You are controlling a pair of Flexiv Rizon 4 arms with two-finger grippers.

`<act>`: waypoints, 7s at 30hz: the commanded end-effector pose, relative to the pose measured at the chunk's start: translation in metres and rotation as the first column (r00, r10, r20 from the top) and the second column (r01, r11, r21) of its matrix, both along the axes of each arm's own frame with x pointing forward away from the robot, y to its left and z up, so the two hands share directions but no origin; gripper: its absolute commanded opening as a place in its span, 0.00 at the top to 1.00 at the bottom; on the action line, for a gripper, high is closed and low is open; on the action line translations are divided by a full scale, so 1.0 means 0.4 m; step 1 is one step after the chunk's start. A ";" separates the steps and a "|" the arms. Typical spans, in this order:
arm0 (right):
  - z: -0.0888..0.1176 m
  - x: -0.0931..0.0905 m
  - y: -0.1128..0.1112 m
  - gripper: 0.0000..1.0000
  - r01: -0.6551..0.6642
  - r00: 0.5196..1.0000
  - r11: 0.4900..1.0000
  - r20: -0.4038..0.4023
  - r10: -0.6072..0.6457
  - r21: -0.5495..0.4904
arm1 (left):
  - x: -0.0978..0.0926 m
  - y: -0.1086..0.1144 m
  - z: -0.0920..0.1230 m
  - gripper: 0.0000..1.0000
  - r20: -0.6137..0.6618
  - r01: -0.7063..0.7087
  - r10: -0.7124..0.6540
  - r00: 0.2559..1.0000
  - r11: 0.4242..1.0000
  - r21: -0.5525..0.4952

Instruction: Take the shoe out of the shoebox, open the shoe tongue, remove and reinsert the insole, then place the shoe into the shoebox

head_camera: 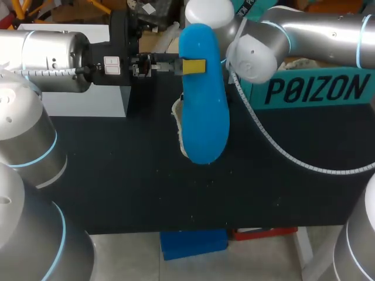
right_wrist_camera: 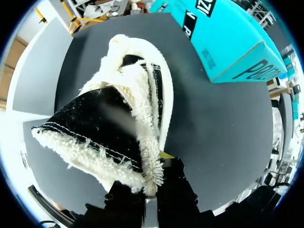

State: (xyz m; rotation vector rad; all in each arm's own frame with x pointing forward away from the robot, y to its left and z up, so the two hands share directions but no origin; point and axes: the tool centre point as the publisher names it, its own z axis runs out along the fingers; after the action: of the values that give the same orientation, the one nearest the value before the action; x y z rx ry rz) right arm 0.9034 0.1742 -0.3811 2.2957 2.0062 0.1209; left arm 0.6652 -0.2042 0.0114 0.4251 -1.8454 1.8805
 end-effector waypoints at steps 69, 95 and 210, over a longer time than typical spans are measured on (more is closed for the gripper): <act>0.292 -0.035 -0.039 0.00 -0.194 0.972 0.295 0.224 -0.073 0.936 | -0.002 -0.003 -0.001 1.00 0.000 -0.003 0.003 1.000 1.000 0.001; 0.362 -0.042 -0.021 0.00 -0.230 0.969 0.146 0.240 -0.055 0.962 | -0.005 -0.021 -0.002 1.00 0.111 0.070 -0.065 0.992 0.997 -0.045; 0.362 -0.042 -0.021 0.00 -0.230 0.969 0.146 0.240 -0.055 0.962 | 0.120 0.044 -0.726 1.00 0.799 -0.086 0.050 -0.600 0.988 -0.126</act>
State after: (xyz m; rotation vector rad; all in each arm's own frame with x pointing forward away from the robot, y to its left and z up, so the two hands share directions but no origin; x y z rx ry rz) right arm 0.8866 0.1645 -0.2362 2.3419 2.1579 2.3129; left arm 0.6952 -0.1823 -0.2824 -2.4985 -2.6172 2.3567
